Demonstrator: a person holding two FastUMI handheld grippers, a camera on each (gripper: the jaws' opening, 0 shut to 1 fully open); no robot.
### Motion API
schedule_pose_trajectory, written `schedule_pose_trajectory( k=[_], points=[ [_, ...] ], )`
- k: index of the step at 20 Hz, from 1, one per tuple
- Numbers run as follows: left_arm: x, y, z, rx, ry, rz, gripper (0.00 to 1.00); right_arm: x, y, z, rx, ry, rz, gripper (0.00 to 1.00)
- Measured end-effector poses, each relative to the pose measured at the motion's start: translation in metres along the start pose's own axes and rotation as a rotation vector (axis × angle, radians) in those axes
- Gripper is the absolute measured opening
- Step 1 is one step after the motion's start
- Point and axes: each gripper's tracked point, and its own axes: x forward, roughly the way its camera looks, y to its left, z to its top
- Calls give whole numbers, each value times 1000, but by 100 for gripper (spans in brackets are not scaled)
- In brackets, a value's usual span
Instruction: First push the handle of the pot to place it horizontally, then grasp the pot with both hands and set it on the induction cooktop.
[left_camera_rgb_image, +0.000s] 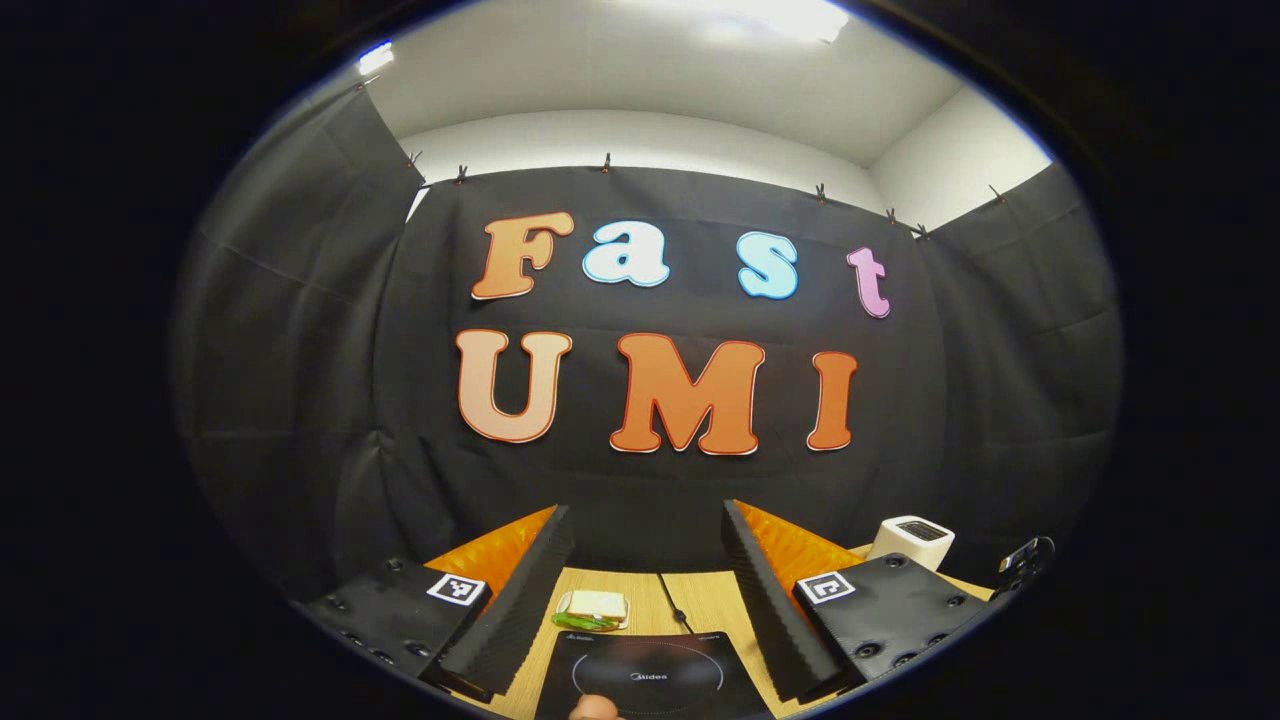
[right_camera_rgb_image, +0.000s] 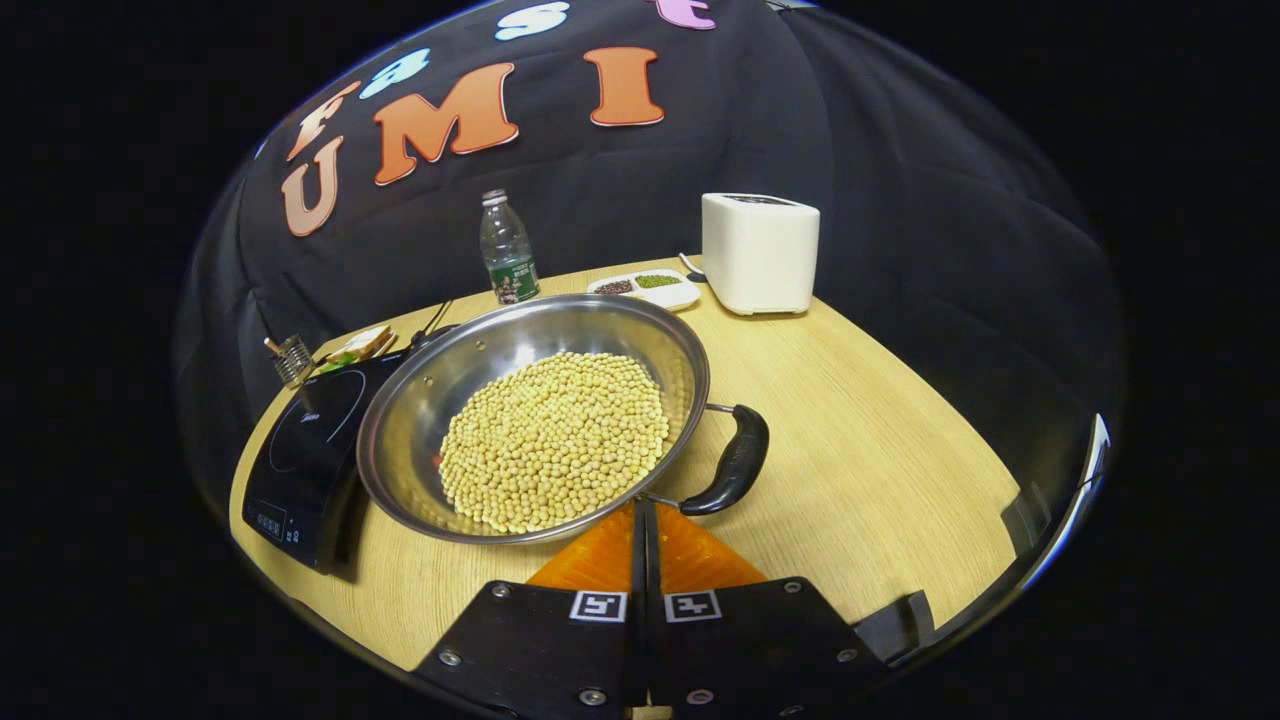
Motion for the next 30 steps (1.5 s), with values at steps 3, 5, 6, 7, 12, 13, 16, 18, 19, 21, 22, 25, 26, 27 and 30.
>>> schedule_pose_trajectory(
  k=[3, 5, 6, 7, 12, 13, 16, 18, 19, 21, 22, 25, 26, 27, 30],
  points=[
    [6, -3, -3, 0, 5, -4, 99, 8, -7, 6, 3, 3, -17, 0],
    [10, -5, -5, -2, 8, -8, 99, 13, -13, 13, 12, -3, -37, 0],
    [12, -7, -7, -2, 13, -10, 99, 16, -16, 17, 19, -5, -43, 0],
    [13, -8, -10, -1, 18, -11, 99, 18, -19, 18, 27, -5, -47, 0],
    [22, -13, -19, 2, 41, -15, 99, 34, -25, 34, 59, -4, -63, 0],
    [23, -14, -21, 2, 44, -16, 99, 37, -26, 36, 65, -6, -64, 0],
    [27, -18, -24, 3, 50, -22, 98, 44, -30, 42, 72, -9, -68, 0],
    [30, -22, -27, 3, 55, -28, 99, 47, -32, 45, 72, -9, -73, 0],
    [31, -23, -29, 4, 59, -30, 98, 48, -34, 47, 74, -9, -74, 0],
    [32, -24, -32, 4, 65, -32, 98, 52, -35, 50, 85, -9, -75, 0],
    [33, -25, -34, 2, 69, -33, 98, 54, -35, 51, 88, -9, -76, 0],
    [35, -27, -39, -2, 82, -37, 98, 58, -35, 55, 88, -7, -80, 0],
    [36, -27, -41, -2, 86, -37, 99, 59, -36, 56, 89, -8, -83, 0],
    [37, -28, -43, -3, 89, -37, 99, 61, -36, 58, 88, -7, -87, 0],
    [39, -29, -46, -7, 99, -42, 97, 68, -37, 62, 82, -6, -99, 0]
  ],
)
